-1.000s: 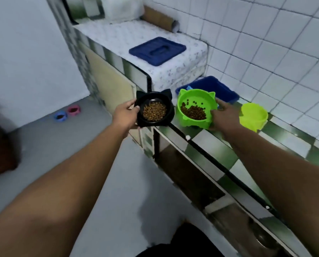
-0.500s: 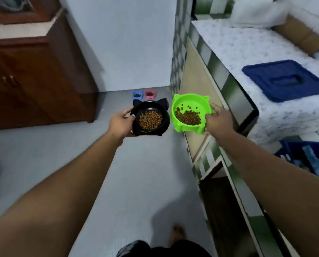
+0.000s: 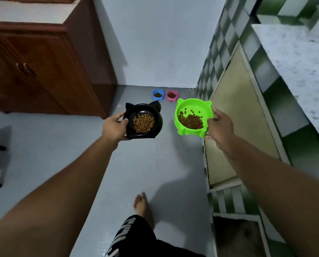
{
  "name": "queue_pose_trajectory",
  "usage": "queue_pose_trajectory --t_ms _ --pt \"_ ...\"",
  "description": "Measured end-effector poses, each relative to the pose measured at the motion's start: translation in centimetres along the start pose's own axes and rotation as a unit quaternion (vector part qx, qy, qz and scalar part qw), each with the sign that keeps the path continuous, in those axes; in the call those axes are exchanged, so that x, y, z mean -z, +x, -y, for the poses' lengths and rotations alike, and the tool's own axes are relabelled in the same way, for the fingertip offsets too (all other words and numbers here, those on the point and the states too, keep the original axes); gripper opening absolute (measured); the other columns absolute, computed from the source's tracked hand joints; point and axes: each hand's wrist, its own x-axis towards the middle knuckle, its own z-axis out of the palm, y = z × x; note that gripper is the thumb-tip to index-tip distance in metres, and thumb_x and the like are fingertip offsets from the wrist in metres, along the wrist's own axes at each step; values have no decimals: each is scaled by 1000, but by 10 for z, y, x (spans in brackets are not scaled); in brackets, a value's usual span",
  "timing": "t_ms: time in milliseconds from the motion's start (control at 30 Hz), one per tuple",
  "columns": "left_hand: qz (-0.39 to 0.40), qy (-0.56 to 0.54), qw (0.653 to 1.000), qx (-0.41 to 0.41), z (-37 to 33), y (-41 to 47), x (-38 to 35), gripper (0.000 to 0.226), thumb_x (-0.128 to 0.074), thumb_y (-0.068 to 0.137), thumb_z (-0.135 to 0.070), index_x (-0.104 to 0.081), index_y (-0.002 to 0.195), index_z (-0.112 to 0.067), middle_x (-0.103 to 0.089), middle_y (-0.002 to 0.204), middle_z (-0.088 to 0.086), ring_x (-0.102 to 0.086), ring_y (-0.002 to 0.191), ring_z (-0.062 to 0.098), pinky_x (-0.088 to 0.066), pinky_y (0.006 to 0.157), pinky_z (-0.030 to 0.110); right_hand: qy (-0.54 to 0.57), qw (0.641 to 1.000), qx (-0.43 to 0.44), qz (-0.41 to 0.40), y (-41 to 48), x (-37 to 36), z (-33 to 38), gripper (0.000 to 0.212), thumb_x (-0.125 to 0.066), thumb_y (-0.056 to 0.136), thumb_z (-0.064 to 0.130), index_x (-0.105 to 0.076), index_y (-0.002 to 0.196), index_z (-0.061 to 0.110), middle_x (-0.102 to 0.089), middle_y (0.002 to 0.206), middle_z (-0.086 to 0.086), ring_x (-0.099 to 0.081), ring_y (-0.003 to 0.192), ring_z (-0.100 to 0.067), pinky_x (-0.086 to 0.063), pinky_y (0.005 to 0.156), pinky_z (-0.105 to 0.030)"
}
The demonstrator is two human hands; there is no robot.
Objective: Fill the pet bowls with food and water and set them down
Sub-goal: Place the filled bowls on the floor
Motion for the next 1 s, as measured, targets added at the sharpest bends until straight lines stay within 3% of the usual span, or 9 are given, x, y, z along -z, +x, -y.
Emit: queue_pose_trajectory --t_ms 133,300,467,600,700,800,900,1000 --pt "14 28 999 -12 -24 77 0 37 -52 104 -8 -60 139 -20 -68 96 0 -67 83 14 -62 53 34 -3 999 -28 -36 78 -38 -5 60 -49 70 23 -60 118 58 -75 100 4 -74 85 -27 -61 64 -56" --pt "15 51 999 -4 -47 175 -15 39 -52 104 -7 -60 139 -23 -68 108 11 -69 83 17 -63 57 37 -28 998 -30 -46 156 -74 2 58 -48 68 26 -57 100 73 -75 98 5 -74 88 -27 -61 76 -54" --pt "10 59 998 9 -55 268 -49 41 -54 103 -10 -59 141 -24 -69 115 12 -70 89 20 -64 70 51 -24 998 -27 -45 240 -104 26 58 -48 71 25 -58 113 63 -73 106 5 -73 94 -24 -61 77 -54" --pt "5 65 998 -1 -44 335 -88 41 -53 105 -12 -55 144 -22 -68 117 13 -71 94 24 -64 69 47 -28 999 -26 -25 324 -128 21 58 -50 73 24 -59 114 64 -74 108 8 -73 96 -23 -61 78 -55" --pt "-12 55 998 0 -25 390 -114 42 -52 105 -12 -55 146 -22 -66 115 13 -69 88 16 -63 57 33 -40 999 -27 -15 400 -149 -9 55 -52 69 32 -57 107 71 -72 114 12 -71 101 -20 -60 81 -55" --pt "-27 68 997 -2 2 449 -137 41 -52 105 -11 -56 145 -21 -63 113 11 -64 82 7 -61 54 26 -75 997 -27 -20 463 -177 -37 58 -51 68 36 -55 115 69 -71 117 9 -71 100 -22 -59 84 -55" --pt "-26 80 996 -1 42 517 -157 39 -53 104 -12 -58 142 -22 -65 112 10 -67 85 13 -64 59 34 -75 996 -49 -19 520 -214 -81 57 -55 80 21 -54 128 51 -69 122 0 -70 100 -26 -60 80 -57" --pt "-26 111 994 -4 99 588 -178 36 -56 103 -14 -61 137 -23 -70 104 7 -71 91 27 -65 69 49 -78 995 -55 -30 585 -258 -150 60 -53 74 28 -52 127 56 -71 117 4 -70 99 -25 -59 82 -56"
